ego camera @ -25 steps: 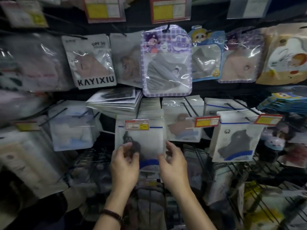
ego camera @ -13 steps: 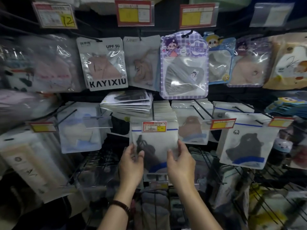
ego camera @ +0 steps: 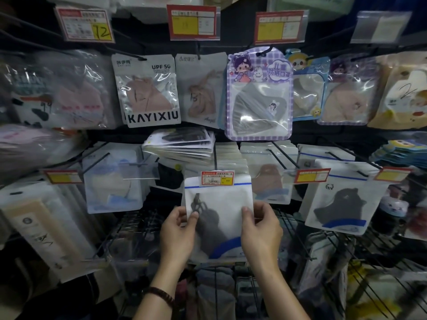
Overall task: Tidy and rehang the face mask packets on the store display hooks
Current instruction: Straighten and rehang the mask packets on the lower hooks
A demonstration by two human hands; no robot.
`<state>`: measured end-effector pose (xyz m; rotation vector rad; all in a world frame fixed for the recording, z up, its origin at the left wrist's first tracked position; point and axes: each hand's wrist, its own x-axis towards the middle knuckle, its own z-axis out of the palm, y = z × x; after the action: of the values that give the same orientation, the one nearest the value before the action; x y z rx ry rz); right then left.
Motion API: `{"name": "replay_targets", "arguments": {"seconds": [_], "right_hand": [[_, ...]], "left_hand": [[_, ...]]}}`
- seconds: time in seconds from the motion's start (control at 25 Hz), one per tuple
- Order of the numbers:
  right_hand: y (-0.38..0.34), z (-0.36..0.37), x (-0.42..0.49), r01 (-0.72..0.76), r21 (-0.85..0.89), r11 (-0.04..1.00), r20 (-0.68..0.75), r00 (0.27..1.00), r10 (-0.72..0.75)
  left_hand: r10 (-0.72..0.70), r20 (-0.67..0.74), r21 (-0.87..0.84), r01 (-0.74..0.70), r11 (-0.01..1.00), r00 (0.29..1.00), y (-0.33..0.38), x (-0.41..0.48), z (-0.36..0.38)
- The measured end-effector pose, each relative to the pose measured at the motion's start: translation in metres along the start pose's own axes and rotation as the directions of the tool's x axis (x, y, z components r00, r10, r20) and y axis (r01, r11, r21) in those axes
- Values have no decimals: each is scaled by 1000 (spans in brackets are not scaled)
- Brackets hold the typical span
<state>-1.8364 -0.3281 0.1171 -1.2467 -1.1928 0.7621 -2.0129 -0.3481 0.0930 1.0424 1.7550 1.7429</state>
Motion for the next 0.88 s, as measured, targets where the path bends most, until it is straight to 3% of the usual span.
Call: {"name": "replay_targets", "arguments": {"seconds": [0.16,0.28,0.44,0.6,0.88], "right_hand": [[0,-9,-2,9,137,990,-4,1000,-8],[3,-20,-4,56,193,980,-69,997,-43],[20,-49,1,89,191,978,-139,988,-62],[31,-91,14,86,114,990,-187,980,-64],[48,-172,38,60,-66,996,-161,984,-70]], "left_hand": [[68,18,-168,-64,984,998,2,-14,-5],[44,34,-239,-34,970,998,1,-23,2],[12,64,-179,0,984,998,3,-39,29],[83,120,-107,-71,992,989,12,-59,66],[113,212,-18,-112,994,971,25,-84,145]]}}
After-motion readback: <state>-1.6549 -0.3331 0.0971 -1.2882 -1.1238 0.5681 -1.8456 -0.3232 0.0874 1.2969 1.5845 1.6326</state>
